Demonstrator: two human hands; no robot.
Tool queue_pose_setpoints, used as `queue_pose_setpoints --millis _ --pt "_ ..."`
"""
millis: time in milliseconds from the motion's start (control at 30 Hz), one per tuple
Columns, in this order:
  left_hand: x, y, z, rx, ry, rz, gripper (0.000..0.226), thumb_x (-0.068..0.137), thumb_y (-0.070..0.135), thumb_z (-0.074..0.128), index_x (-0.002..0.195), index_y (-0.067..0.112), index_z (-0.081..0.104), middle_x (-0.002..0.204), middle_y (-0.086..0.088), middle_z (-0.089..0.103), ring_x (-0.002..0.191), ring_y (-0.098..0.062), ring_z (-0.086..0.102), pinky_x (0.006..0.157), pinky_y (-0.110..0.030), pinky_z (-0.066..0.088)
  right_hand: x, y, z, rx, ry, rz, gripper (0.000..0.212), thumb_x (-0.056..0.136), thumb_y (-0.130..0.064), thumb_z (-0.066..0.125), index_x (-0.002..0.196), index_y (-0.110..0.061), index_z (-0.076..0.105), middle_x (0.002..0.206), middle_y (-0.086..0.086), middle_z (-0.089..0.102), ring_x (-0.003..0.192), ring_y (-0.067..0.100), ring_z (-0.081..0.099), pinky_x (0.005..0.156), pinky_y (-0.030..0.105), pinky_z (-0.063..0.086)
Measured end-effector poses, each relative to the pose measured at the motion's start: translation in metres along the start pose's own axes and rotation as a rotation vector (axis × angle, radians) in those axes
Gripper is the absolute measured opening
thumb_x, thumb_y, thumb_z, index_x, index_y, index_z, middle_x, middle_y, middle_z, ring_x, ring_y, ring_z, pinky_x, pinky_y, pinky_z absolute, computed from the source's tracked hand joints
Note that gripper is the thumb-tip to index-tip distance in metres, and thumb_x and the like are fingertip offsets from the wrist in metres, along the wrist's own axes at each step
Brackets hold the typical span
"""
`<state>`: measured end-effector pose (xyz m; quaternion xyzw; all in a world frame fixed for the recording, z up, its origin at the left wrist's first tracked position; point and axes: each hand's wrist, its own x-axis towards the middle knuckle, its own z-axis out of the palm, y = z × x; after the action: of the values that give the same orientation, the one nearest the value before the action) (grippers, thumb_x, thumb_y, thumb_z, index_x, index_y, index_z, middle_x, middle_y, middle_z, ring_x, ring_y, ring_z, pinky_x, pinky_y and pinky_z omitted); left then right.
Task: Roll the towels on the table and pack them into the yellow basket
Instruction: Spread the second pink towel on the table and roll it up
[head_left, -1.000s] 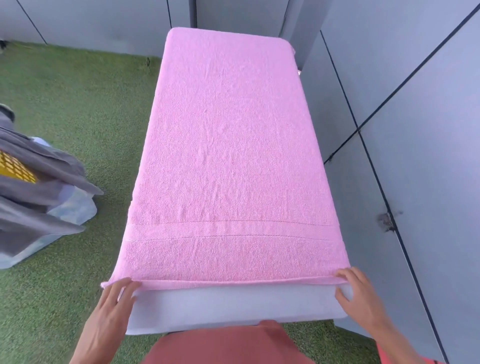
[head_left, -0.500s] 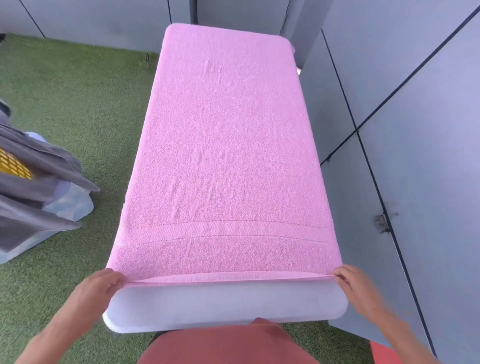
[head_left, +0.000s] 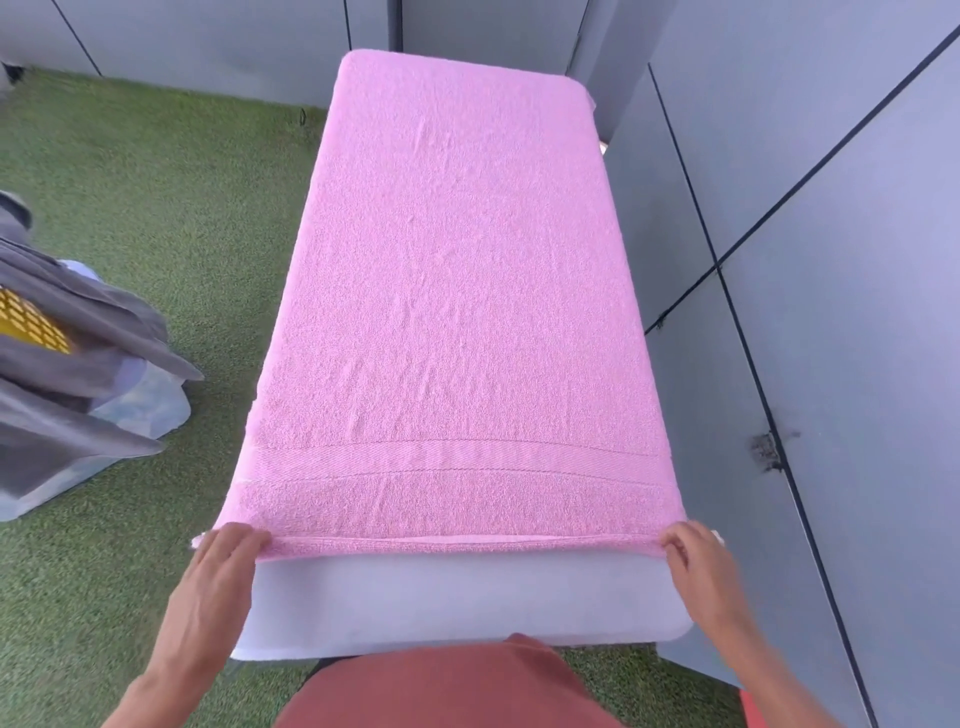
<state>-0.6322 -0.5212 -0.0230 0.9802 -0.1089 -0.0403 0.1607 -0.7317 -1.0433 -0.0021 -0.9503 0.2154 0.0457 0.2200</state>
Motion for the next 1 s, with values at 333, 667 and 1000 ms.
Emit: queue_pose_setpoints --millis 333,667,1000 --pt "-0.006 0.0 0.004 0.001 0.034 -0.034 0.048 0.071 -0.016 0.069 0.112 0.007 0.063 0.109 -0.008 0.058 0.099 -0.031 0.055 0.06 -0.044 0.056 0.007 0.011 0.007 -0.084 0.048 -0.059 0.025 0.081 0.004 0.065 0.097 -0.014 0.063 0.099 -0.006 0.053 0.096 0.018 0.047 0.086 0.031 0.038" --pt "0.043 -0.02 -0.029 -0.24 -0.356 -0.205 0.018 0.086 0.002 0.065 0.093 0.018 0.07 0.086 0.003 0.069 0.08 -0.017 0.066 0.073 -0.031 0.05 0.025 0.027 -0.022 -0.007 -0.206 -0.026 0.022 0.085 0.003 0.065 0.095 -0.016 0.073 0.084 -0.005 0.069 0.081 0.019 0.066 0.072 0.009 0.041" --pt "0.038 -0.007 -0.023 -0.057 -0.051 -0.054 0.015 0.074 -0.005 0.075 0.08 0.008 0.071 0.078 -0.001 0.059 0.076 -0.024 0.049 0.062 -0.039 0.045 0.039 0.005 -0.012 -0.003 -0.013 0.03 0.025 0.077 0.007 0.071 0.073 -0.018 0.067 0.077 0.0 0.057 0.069 0.015 0.059 0.063 0.025 0.044"
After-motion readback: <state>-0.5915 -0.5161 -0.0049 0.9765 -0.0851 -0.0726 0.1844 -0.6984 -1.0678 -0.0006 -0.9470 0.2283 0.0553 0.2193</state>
